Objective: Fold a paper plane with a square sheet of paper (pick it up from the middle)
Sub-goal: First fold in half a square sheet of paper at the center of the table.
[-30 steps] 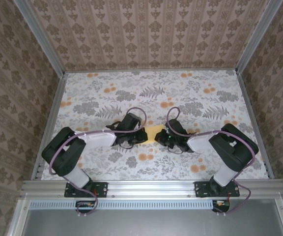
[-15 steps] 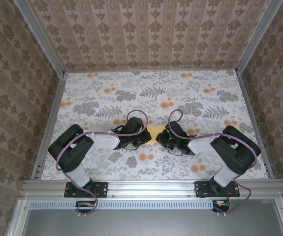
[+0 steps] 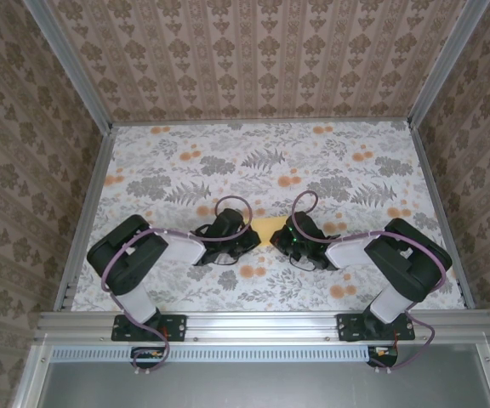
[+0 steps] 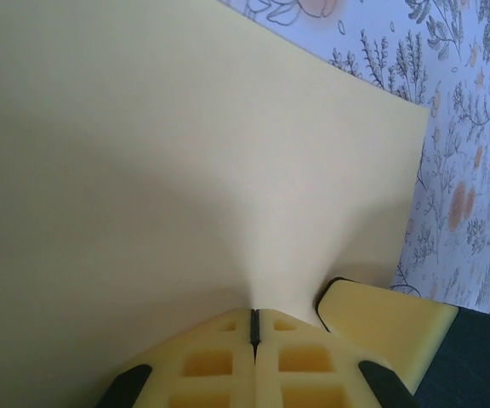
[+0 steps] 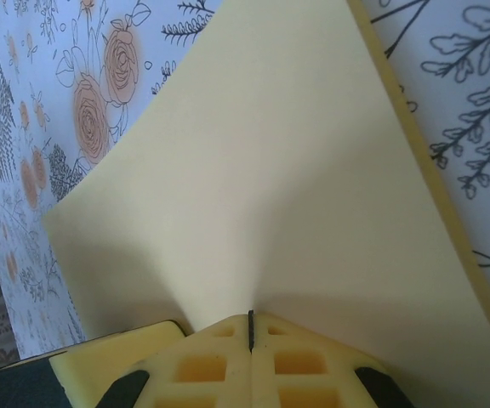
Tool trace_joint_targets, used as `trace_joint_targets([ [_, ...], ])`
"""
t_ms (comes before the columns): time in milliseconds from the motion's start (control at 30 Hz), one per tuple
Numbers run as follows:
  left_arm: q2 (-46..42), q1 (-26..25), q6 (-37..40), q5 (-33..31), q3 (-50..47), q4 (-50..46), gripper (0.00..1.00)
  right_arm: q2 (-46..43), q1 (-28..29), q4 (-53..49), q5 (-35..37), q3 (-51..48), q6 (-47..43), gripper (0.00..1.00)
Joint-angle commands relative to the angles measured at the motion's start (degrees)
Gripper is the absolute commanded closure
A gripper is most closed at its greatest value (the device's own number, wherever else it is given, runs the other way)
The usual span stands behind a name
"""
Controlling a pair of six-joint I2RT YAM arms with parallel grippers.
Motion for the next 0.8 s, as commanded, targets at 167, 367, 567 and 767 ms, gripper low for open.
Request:
trace_joint_targets([
  [167,-6.86,1.44,-1.27,-8.44,-4.32,-12.68,1.0,-0.29,0.2,-9.38,5.11,-2.47,1.19,0.97],
  [367,-10.29,3.57,-2.1,-11.88,-6.99,-16.87,1.0,-0.12,0.19,-10.59,5.45,-2.18,1.02,0.97],
  [567,-13.98,4.2,-3.5,-15.35,-10.29,-19.65,1.0,-0.38,0.19,-11.47,5.97,-1.94,0.88,0.97],
  [767,-15.32,3.58,-4.21,-16.98,-11.34,-20.62,1.0,-0.86,0.19,-11.22,6.43,-1.9,0.42,0.97],
])
